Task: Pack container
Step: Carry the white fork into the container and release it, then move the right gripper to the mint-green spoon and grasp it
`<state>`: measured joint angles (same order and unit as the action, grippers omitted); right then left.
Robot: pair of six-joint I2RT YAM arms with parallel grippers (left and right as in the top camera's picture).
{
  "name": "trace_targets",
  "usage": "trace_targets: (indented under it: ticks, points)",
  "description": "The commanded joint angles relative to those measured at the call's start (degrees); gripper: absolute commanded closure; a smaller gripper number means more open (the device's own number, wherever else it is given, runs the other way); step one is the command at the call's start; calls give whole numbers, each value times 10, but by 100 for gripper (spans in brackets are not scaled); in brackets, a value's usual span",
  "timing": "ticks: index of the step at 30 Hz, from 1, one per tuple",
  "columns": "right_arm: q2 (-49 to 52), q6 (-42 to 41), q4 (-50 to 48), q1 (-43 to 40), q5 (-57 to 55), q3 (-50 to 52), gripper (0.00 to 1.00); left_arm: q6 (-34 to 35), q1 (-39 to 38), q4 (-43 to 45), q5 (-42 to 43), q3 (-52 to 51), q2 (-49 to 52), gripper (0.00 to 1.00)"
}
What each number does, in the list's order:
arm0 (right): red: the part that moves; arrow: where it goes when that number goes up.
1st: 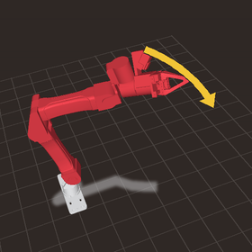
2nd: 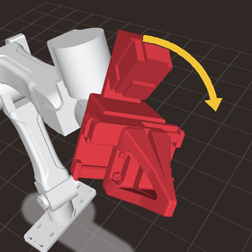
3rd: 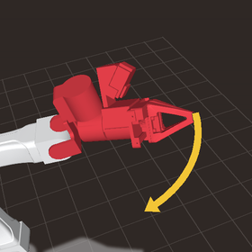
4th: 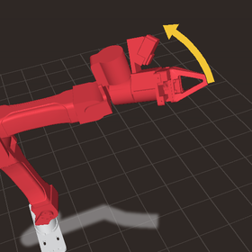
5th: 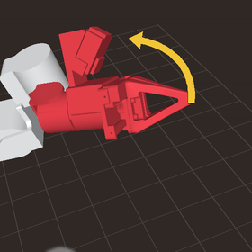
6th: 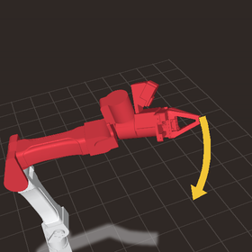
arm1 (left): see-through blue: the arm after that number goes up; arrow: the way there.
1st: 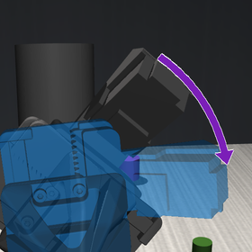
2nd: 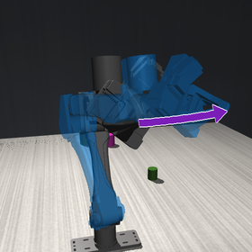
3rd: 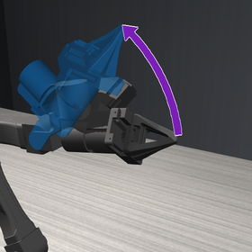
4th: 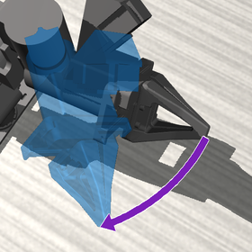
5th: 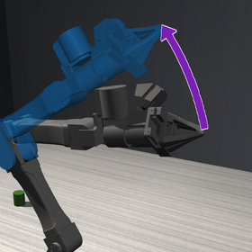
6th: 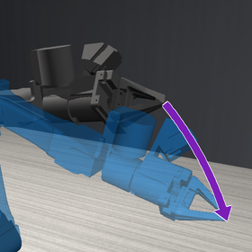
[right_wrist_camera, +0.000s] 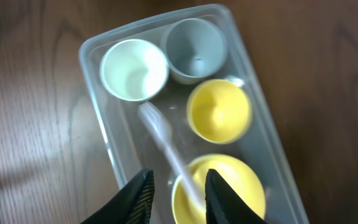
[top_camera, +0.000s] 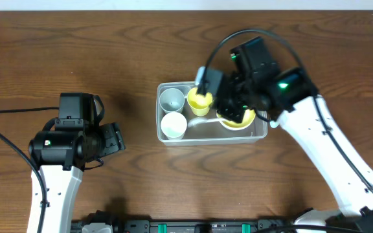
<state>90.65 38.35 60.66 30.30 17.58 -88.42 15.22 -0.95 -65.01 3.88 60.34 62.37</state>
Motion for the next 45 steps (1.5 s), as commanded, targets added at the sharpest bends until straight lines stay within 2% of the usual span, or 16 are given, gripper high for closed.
trace_targets:
  ticks: [1,16,19,22,25,27,28,30,31,38,42,45]
  points:
    - [29,31,3,17,5,0,72,3,3,-3,-9,-1,1,25]
    - [48,24,5,20,-19,0,72,3,3,-3,-9,-1,1,25]
    - [48,5,0,20,-45,0,81,3,3,-3,-9,-1,1,25]
    - [45,-82,-27,16,-119,0,76,3,3,-3,-9,-1,1,25]
    - [31,-207,-60,0,-244,0,76,3,3,-3,-9,-1,1,25]
    - [17,-264,-71,-21,-300,0,75,3,3,-3,-9,-1,1,25]
    - [8,-286,-75,-38,-314,0,71,3,3,-3,-9,-1,1,25]
    - [-5,-330,-81,-76,-317,0,55,3,3,-3,-9,-1,1,25]
    - [-9,-357,-82,-100,-315,0,52,3,3,-3,-9,-1,1,25]
    - [10,-567,-9,-245,-267,1,50,3,3,-3,-9,-1,1,25]
    - [41,-619,24,-273,-252,14,41,3,3,-3,-9,-1,1,25]
    - [68,-635,12,-275,-252,41,39,4,3,-3,-9,-1,1,25]
